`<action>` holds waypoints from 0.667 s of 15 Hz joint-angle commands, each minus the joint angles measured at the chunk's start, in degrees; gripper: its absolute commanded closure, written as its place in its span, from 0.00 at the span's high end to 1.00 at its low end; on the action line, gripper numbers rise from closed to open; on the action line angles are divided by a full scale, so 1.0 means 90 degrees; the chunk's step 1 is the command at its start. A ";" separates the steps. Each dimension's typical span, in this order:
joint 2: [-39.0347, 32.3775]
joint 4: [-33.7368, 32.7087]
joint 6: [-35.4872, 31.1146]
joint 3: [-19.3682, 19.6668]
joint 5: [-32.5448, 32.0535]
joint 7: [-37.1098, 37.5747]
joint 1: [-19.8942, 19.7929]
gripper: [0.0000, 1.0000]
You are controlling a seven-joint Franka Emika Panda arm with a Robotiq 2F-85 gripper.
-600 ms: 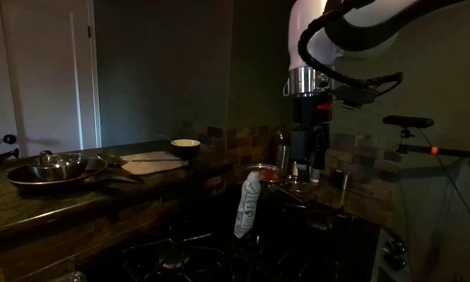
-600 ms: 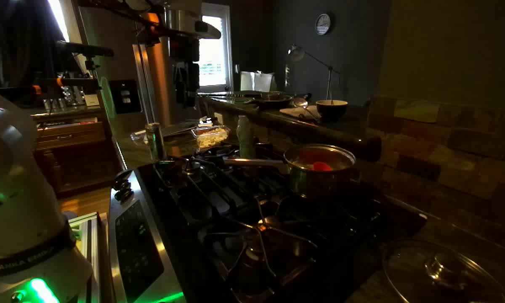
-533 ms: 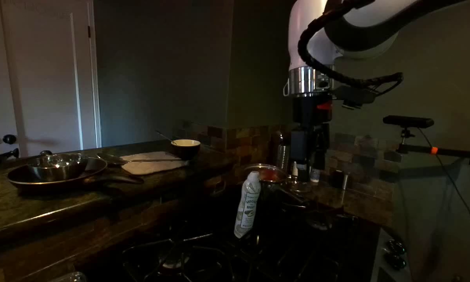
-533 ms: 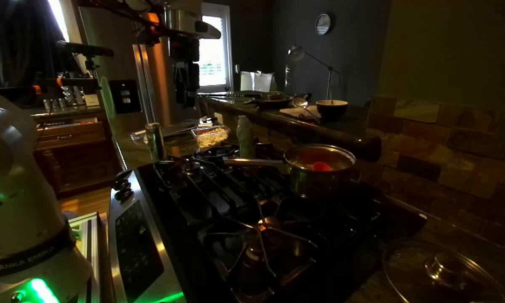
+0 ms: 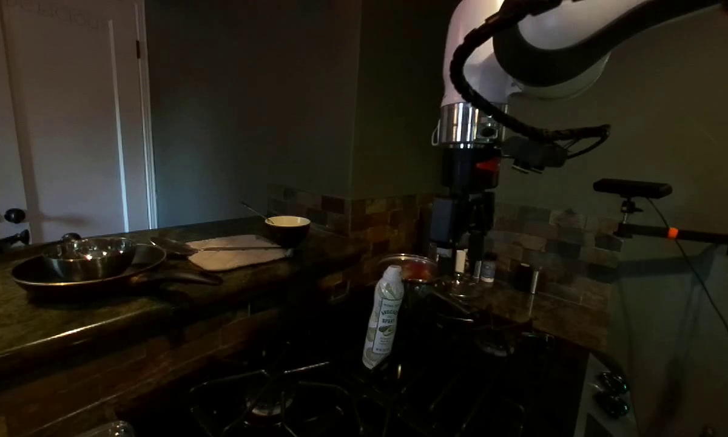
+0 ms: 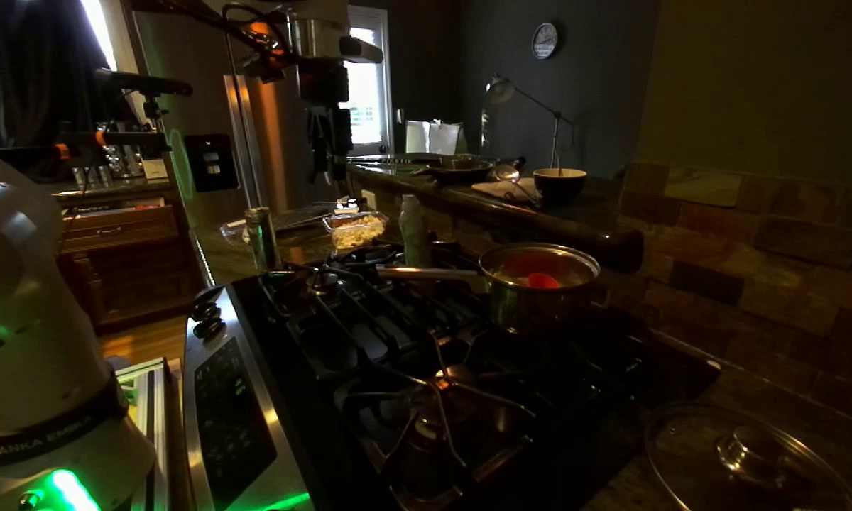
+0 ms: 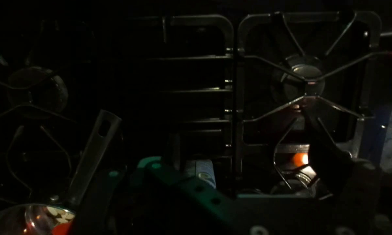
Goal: Move the bottle to the left
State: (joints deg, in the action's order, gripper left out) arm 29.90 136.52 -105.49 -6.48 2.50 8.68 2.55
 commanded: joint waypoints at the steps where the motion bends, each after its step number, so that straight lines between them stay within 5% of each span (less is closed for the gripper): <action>1: -0.0229 0.0088 -0.0992 0.0138 0.0356 -0.0070 0.0083 1.00; 6: -0.0656 0.0155 -0.2297 -0.0037 -0.0023 0.0241 -0.0063 1.00; 10: -0.0757 0.0068 -0.2244 0.0026 -0.0201 0.0270 -0.0060 1.00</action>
State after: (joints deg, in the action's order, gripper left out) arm 23.08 137.24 -125.85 -6.46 0.75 11.08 1.79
